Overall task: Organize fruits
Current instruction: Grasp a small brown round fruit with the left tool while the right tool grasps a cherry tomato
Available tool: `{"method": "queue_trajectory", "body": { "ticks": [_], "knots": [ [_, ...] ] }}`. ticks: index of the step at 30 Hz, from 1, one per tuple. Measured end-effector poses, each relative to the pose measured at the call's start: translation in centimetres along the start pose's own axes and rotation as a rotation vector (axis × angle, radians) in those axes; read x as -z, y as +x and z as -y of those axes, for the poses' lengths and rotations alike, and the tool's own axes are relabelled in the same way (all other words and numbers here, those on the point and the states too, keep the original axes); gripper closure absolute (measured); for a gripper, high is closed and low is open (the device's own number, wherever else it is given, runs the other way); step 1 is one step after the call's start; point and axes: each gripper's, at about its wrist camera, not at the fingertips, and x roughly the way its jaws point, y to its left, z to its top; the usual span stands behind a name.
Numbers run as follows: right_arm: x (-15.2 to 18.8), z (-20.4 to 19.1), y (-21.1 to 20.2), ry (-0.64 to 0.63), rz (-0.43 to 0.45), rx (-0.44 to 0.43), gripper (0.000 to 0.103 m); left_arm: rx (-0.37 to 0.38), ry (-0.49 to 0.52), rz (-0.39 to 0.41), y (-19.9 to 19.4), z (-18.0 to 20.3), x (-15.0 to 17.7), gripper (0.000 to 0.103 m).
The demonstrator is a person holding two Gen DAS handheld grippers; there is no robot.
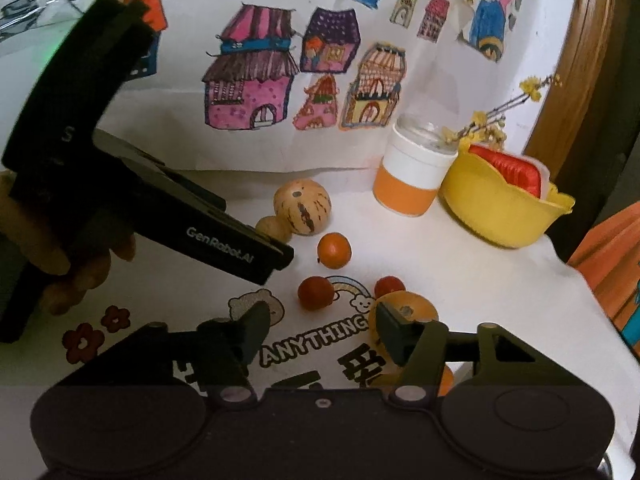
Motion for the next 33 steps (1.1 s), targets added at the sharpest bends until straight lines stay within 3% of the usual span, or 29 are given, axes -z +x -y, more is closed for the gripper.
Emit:
{"method": "queue_trajectory", "body": {
  "ticks": [10,20,24,29,33],
  "knots": [
    [-1.0,-0.7,2.2,-0.003,-0.035,-0.027,0.057,0.024,-0.032,-0.009,0.4,-0.6,-0.5,0.049],
    [-1.3,-0.1,4.5,0.068,-0.079,-0.043,0.062,0.042,-0.022,-0.027,1.0,-0.6,-0.5,0.073],
    [-1.5,0.1,4.7,0.075,-0.081,-0.044,0.064,0.043,-0.028,-0.026,1.1,-0.8,-0.6,0.075],
    [-1.5,0.1,4.6,0.077,-0.076,-0.024,0.077,0.034,-0.024,-0.021,1.0,-0.7,-0.4,0.076],
    [-1.2,0.2,4.3,0.084,-0.073,-0.025,0.078,0.033,-0.01,-0.018,0.6,-0.5,-0.1,0.076]
  ]
}}
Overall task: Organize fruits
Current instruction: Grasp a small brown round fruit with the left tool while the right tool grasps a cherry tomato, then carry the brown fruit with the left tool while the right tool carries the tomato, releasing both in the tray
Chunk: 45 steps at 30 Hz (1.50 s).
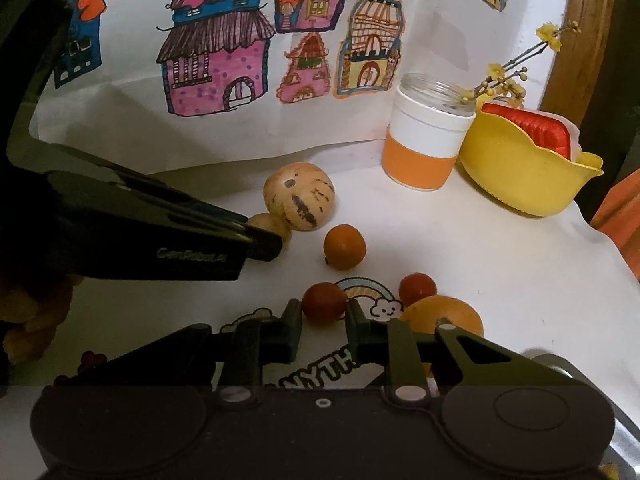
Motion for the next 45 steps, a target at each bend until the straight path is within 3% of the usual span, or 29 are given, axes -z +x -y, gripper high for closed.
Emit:
{"method": "queue_trajectory", "body": {
  "ticks": [10,27,35,45],
  "knots": [
    [1.0,0.1,-2.0,0.026,0.006,-0.003,0.079,0.015,0.023,-0.014,-1.3,0.7,1.1,0.076],
    [5.0,0.5,-9.6,0.116,0.081,-0.032,0.079,0.063,0.094,-0.044,-4.3,4.1,3.5,0.076],
    [7.6,1.4,-13.7,0.163,0.108,-0.017,0.079,0.108,0.155,-0.048,-5.9,7.3,4.3,0.076],
    [11.5,3.6,-17.9,0.232,0.13,0.067,0.079,0.19,0.212,-0.049,-7.1,11.8,5.3,0.076]
  ]
}}
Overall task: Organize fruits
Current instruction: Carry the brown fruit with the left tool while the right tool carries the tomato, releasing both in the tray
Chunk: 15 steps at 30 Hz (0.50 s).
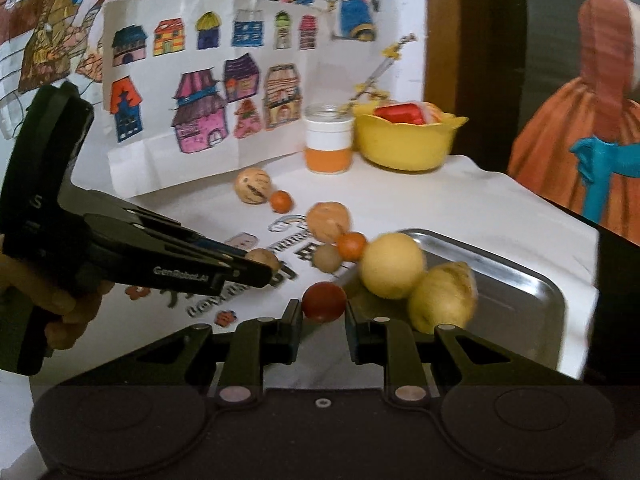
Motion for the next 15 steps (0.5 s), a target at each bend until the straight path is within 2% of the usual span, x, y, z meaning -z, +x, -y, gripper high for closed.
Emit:
{"method": "queue_trajectory", "body": {
  "ticks": [15],
  "knots": [
    [2.8,3.9,-1.1,0.089,0.018,0.08,0.078,0.062,0.045,-0.005,1.8,4.4,-0.3,0.076]
  ]
}}
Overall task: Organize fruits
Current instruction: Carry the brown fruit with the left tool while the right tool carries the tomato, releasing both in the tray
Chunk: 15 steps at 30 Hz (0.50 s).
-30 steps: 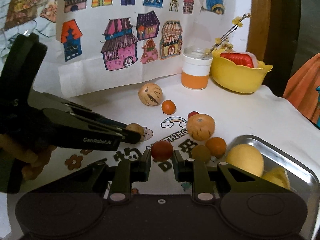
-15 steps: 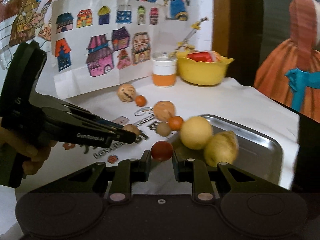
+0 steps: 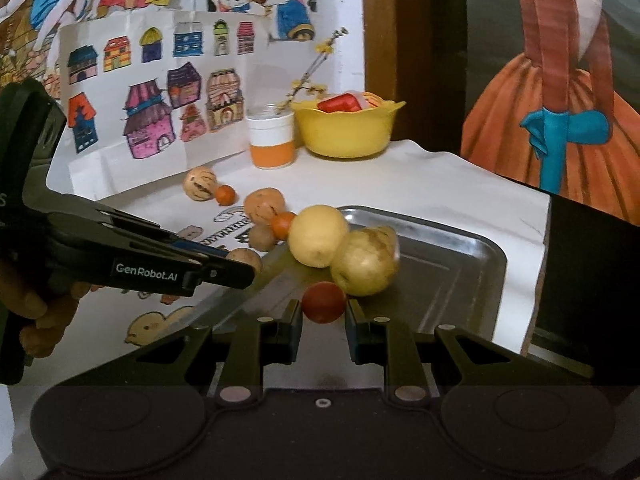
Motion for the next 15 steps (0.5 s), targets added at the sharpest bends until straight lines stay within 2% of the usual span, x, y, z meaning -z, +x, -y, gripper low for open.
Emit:
{"method": "queue_trajectory", "body": {
  "ticks": [15],
  "knots": [
    [1.4,3.0,0.6,0.047,0.011,0.042,0.078,0.002,-0.023,-0.007,3.0,0.8,-0.6,0.076]
  ]
}}
